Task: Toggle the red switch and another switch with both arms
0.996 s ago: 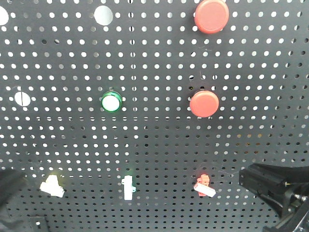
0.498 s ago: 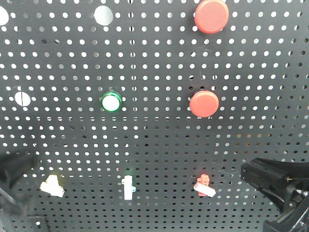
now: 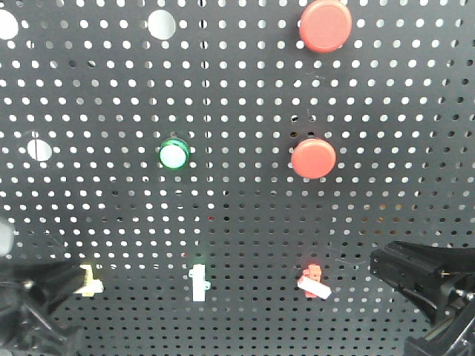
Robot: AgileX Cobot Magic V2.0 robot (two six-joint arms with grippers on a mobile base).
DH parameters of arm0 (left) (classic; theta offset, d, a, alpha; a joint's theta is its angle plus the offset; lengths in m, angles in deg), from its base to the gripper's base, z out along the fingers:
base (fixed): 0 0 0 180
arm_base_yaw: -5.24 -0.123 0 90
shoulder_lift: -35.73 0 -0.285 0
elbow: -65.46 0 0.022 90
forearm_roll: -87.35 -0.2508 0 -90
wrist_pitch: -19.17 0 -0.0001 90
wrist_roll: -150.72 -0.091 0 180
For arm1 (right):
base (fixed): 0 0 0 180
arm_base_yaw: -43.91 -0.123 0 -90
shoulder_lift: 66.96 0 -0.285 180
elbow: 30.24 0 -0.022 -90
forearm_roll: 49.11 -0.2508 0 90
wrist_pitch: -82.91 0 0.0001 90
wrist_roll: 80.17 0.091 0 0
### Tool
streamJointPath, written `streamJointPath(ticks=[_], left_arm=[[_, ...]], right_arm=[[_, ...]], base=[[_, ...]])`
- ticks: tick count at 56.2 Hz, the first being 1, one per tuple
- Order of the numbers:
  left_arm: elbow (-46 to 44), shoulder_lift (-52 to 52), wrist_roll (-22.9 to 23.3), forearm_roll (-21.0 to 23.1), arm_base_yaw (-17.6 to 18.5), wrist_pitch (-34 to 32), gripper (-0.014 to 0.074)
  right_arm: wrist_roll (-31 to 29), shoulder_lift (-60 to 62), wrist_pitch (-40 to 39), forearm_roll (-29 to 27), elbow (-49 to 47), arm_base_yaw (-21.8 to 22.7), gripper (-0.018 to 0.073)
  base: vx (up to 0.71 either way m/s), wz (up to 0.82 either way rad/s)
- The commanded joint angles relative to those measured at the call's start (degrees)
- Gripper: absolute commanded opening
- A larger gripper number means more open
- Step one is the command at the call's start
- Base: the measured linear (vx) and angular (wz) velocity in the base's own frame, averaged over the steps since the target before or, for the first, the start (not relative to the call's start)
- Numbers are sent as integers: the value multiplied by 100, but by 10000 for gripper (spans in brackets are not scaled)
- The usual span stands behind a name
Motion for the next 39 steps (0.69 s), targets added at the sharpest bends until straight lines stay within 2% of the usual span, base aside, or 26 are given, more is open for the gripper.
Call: streamJointPath(ticks=[1, 21, 32, 39], left_arm=[[366, 279, 39, -164, -86, -409, 3], [897, -52, 174, -119, -86, -538, 3], [1091, -512, 416, -119, -86, -538, 3], [1283, -857, 417, -115, -86, -538, 3]], right_arm=[[-58, 14, -414, -52, -194, 5, -6], [-58, -17, -385, -73, -194, 5, -6], [-30, -21, -385, -117, -194, 5, -6], [-60, -194, -385, -141, -194, 5, -6]], base=[[0, 0], [0, 0], [0, 0], [0, 0]])
